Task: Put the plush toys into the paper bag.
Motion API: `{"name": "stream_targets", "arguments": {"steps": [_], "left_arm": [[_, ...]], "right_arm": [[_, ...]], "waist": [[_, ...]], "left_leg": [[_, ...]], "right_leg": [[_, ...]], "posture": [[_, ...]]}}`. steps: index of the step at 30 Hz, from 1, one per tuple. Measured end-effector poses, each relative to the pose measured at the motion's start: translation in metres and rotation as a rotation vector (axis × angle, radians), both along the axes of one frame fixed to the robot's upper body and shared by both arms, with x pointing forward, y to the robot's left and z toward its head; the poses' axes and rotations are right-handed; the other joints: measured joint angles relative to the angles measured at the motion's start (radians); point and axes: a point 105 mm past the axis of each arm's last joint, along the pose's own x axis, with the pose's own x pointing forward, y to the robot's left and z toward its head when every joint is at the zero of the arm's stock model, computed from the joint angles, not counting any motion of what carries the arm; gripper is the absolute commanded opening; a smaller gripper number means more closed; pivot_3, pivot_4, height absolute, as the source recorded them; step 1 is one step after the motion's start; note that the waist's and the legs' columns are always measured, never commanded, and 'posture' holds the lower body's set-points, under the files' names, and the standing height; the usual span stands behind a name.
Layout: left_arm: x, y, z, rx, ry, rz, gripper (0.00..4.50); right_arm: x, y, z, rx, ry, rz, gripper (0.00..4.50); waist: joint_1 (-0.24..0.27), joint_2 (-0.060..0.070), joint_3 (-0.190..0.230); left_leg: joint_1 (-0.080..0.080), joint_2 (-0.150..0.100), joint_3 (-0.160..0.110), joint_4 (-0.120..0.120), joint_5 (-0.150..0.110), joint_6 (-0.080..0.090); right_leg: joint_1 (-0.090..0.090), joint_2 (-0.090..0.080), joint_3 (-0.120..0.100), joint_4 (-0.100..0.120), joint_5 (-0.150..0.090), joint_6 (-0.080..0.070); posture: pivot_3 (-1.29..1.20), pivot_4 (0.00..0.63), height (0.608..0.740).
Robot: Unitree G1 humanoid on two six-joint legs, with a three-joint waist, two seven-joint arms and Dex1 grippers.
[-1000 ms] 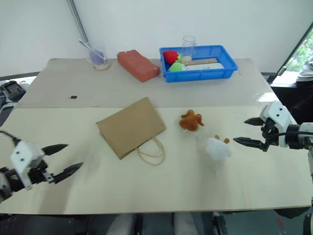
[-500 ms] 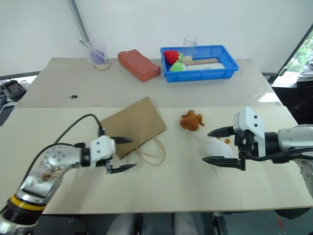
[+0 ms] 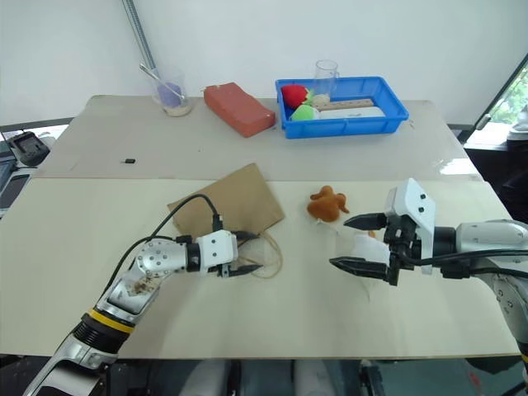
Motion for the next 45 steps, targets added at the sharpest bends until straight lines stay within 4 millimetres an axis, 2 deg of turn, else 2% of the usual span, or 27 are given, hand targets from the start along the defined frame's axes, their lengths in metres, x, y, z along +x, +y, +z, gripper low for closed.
{"name": "stream_targets", "arguments": {"steps": [3,4,9,14,18,19,25,30,31,35,45], "left_arm": [[-0.003,-0.001,-0.001,0.004,0.021,-0.024,0.21],[-0.004,-0.001,-0.002,0.002,0.034,-0.031,0.06],[-0.006,0.001,0.001,-0.028,0.136,-0.039,0.06],[0.000,0.002,0.030,-0.118,0.183,-0.023,0.06],[-0.003,-0.001,0.037,-0.206,0.305,-0.018,0.06],[-0.002,-0.004,0.041,-0.241,0.341,-0.015,0.00],[0.010,-0.006,0.079,-0.429,0.437,0.013,0.00],[0.015,-0.001,0.085,-0.504,0.516,0.043,0.00],[0.015,0.000,0.086,-0.517,0.533,0.048,0.00],[0.016,0.000,0.092,-0.545,0.566,0.053,0.00],[0.018,-0.002,0.098,-0.583,0.607,0.064,0.00]], "right_arm": [[0.001,0.000,0.000,0.003,-0.001,-0.006,4.50],[0.001,0.000,-0.001,0.003,-0.001,-0.010,4.50],[0.001,0.002,-0.002,-0.001,-0.004,-0.014,4.50],[0.003,0.003,-0.002,-0.006,-0.020,-0.033,4.50],[0.005,0.007,-0.006,0.007,-0.015,-0.054,4.50],[0.005,0.010,-0.009,0.021,-0.012,-0.054,3.98],[0.010,0.033,-0.033,0.089,0.006,-0.061,1.94],[0.032,0.054,-0.055,0.166,-0.008,-0.113,0.23],[0.039,0.059,-0.058,0.182,-0.020,-0.128,0.03],[0.060,0.080,-0.065,0.225,-0.067,-0.147,0.03],[0.097,0.135,-0.082,0.284,-0.086,-0.140,0.03]], "waist": [[0.000,0.000,0.000],[0.000,0.000,0.000],[0.000,0.000,0.000],[-0.001,0.000,0.000],[-0.001,0.000,0.000],[-0.001,0.000,0.000],[-0.004,0.000,0.000],[-0.009,-0.001,0.000],[-0.010,-0.001,0.000],[-0.009,-0.001,0.000],[-0.012,0.000,0.000]], "left_leg": [[0.000,0.000,0.000,0.000,0.000,0.000],[0.000,0.000,0.000,0.000,0.000,0.000],[0.000,0.000,0.000,0.000,0.000,0.000],[0.000,0.000,0.000,0.000,0.000,0.000],[0.000,0.000,-0.001,0.001,0.000,0.000],[0.000,0.000,-0.001,0.001,0.000,0.000],[0.000,0.000,-0.002,0.001,0.000,0.000],[0.000,0.000,-0.002,0.001,0.000,0.000],[0.000,0.000,-0.002,0.001,0.000,0.000],[0.000,0.000,-0.003,0.001,0.000,-0.001],[0.000,0.000,-0.003,0.000,0.001,-0.001]], "right_leg": [[0.000,0.000,0.000,0.000,0.000,0.000],[0.000,0.000,0.000,0.000,0.000,0.000],[0.000,0.000,0.000,0.000,0.000,0.000],[0.000,0.000,0.000,0.000,0.000,0.000],[0.000,0.000,-0.001,0.000,0.000,0.000],[0.000,0.001,-0.001,0.000,0.000,0.000],[0.000,0.001,-0.001,0.001,0.000,0.000],[0.000,0.001,0.000,0.002,0.000,0.000],[-0.001,0.001,0.000,0.002,0.000,0.000],[-0.001,0.001,-0.001,0.002,0.000,0.000],[-0.002,0.001,-0.001,0.002,0.001,-0.001]], "posture": [[0.00,0.150,0.740],[0.00,0.150,0.740],[0.00,0.150,0.740],[0.00,0.150,0.740],[0.00,0.150,0.740],[0.00,0.150,0.740],[0.00,0.150,0.740],[0.00,0.150,0.740],[0.00,0.150,0.740],[0.00,0.150,0.740],[0.00,0.150,0.740]]}}
